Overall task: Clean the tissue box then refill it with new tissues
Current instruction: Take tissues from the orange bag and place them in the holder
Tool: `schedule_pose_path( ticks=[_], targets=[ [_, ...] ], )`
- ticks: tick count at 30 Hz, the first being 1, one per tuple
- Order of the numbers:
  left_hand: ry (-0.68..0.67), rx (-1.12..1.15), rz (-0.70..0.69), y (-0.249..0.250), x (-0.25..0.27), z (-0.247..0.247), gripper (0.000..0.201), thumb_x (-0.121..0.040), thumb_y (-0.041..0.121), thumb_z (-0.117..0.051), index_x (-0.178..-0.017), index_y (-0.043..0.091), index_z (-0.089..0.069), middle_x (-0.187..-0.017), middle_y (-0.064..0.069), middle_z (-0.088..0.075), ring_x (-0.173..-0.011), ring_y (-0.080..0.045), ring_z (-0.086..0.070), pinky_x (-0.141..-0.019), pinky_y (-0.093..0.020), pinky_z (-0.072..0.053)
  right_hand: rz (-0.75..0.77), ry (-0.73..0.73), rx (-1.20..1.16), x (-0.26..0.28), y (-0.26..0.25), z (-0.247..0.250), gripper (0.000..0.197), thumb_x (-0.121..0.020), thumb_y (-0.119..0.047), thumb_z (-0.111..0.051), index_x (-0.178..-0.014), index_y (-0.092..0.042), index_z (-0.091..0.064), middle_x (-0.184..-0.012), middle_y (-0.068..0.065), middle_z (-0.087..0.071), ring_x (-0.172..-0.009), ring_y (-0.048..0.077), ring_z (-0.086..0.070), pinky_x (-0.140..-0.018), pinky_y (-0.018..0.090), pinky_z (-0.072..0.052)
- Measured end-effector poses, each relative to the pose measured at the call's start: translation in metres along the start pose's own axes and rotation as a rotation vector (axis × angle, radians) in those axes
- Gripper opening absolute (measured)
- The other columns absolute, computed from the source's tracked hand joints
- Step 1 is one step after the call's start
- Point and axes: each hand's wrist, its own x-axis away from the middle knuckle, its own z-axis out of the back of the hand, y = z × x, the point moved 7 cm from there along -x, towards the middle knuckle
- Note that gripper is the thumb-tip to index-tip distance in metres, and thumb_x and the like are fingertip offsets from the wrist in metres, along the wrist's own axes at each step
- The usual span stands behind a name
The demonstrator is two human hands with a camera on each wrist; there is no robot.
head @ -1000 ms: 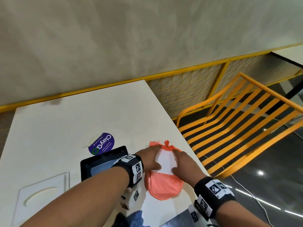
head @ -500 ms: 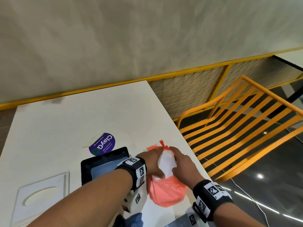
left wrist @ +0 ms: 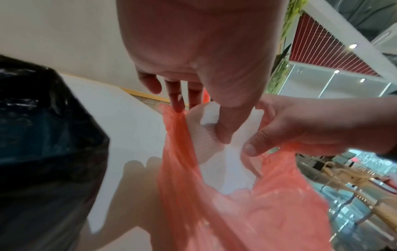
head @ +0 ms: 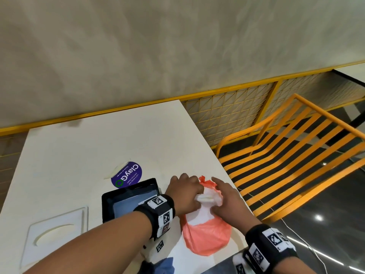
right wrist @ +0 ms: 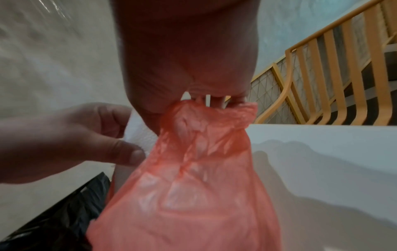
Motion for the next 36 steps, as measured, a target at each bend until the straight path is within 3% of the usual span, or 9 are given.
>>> schedule_pose_path(
  ticks=[6, 9, 11, 14, 19, 25, 29, 33, 36],
  targets=[
    [0.09, 0.434, 0.087, -0.01, 0.022, 0.032, 0.021, -0.078, 0.044, -0.066, -0.093, 0.03, -0.06, -0.094, 0.011, -0.064, -0.102, -0.016, -0.053, -0.094, -0.043, -0.038, 0.037, -0.127, -0.105, 0.007, -0.003, 0.018, 0.125, -0.057, -0.043, -0.086, -0.147, -0.051, 0.0, -0.152, -0.011, -0.033, -0.133, 0.016, -0.041, -0.105, 0.04, -0.044],
    [0.132, 0.845, 0.127, -0.026, 0.034, 0.047, 0.021, -0.072, 0.043, -0.068, -0.08, 0.028, -0.057, -0.079, 0.012, -0.061, -0.08, -0.01, -0.056, -0.079, -0.04, -0.045, 0.071, -0.114, -0.235, 0.012, -0.009, 0.032, 0.13, -0.053, -0.051, -0.09, -0.147, -0.054, 0.0, -0.154, -0.018, -0.028, -0.137, 0.013, -0.037, -0.106, 0.038, -0.045],
    [0.195, 1.098, 0.147, -0.036, 0.046, 0.06, 0.024, -0.069, 0.039, -0.072, -0.08, 0.022, -0.059, -0.079, 0.005, -0.06, -0.075, -0.013, -0.055, -0.072, -0.038, -0.043, 0.143, -0.095, -0.332, 0.018, -0.025, 0.043, 0.117, -0.059, -0.05, -0.09, -0.144, -0.058, -0.009, -0.145, -0.038, -0.026, -0.133, -0.004, -0.032, -0.103, 0.025, -0.04],
    [0.287, 1.403, 0.191, -0.055, 0.066, 0.076, 0.044, -0.074, 0.027, -0.076, -0.111, 0.006, -0.064, -0.108, -0.016, -0.071, -0.095, -0.024, -0.066, -0.087, -0.044, -0.051, 0.231, -0.068, -0.462, 0.026, -0.065, 0.062, 0.092, -0.065, -0.038, -0.089, -0.113, -0.081, -0.024, -0.111, -0.062, -0.034, -0.106, -0.032, -0.038, -0.08, 0.005, -0.044],
    [0.364, 1.67, 0.218, -0.084, 0.105, 0.1, 0.039, -0.085, 0.012, -0.064, -0.124, 0.009, -0.063, -0.119, -0.013, -0.071, -0.106, -0.027, -0.068, -0.091, -0.038, -0.055, 0.344, -0.186, -0.855, 0.006, -0.124, 0.055, 0.089, -0.065, -0.043, -0.086, -0.141, -0.028, -0.042, -0.137, 0.0, -0.056, -0.126, 0.02, -0.055, -0.099, 0.045, -0.05],
    [0.401, 1.715, 0.425, -0.117, 0.155, 0.087, 0.04, -0.091, 0.01, -0.064, -0.131, 0.012, -0.058, -0.128, -0.017, -0.066, -0.116, -0.035, -0.064, -0.101, -0.057, -0.048, 0.247, -0.336, -1.149, -0.018, -0.181, 0.01, 0.063, -0.075, -0.006, -0.075, -0.133, -0.015, -0.051, -0.128, 0.017, -0.063, -0.116, 0.035, -0.062, -0.097, 0.05, -0.05],
    [0.335, 1.56, 0.577, -0.137, 0.189, 0.063, 0.032, -0.097, 0.023, -0.062, -0.129, 0.027, -0.057, -0.123, -0.002, -0.071, -0.111, -0.022, -0.068, -0.087, -0.045, -0.058, 0.2, -0.312, -0.985, -0.022, -0.2, -0.022, 0.043, -0.078, 0.003, -0.068, -0.118, -0.012, -0.061, -0.114, 0.015, -0.071, -0.102, 0.032, -0.069, -0.087, 0.047, -0.056],
    [0.252, 1.145, 0.715, -0.15, 0.21, 0.044, 0.02, -0.095, 0.023, -0.064, -0.115, 0.027, -0.067, -0.086, 0.011, -0.073, -0.065, 0.003, -0.066, -0.052, -0.017, -0.05, 0.121, -0.337, -0.655, -0.024, -0.191, -0.065, 0.033, -0.07, -0.006, -0.068, -0.102, -0.013, -0.067, -0.098, 0.01, -0.075, -0.089, 0.029, -0.072, -0.084, 0.053, -0.057],
    [0.171, 0.919, 0.723, -0.159, 0.211, 0.03, 0.006, -0.091, 0.026, -0.065, -0.088, 0.031, -0.068, -0.083, 0.014, -0.07, -0.075, -0.003, -0.066, -0.065, -0.021, -0.053, 0.106, -0.351, -0.415, -0.026, -0.188, -0.085, 0.033, -0.066, -0.02, -0.067, -0.099, -0.02, -0.065, -0.095, 0.0, -0.074, -0.085, 0.019, -0.071, -0.082, 0.046, -0.058]
  ],
)
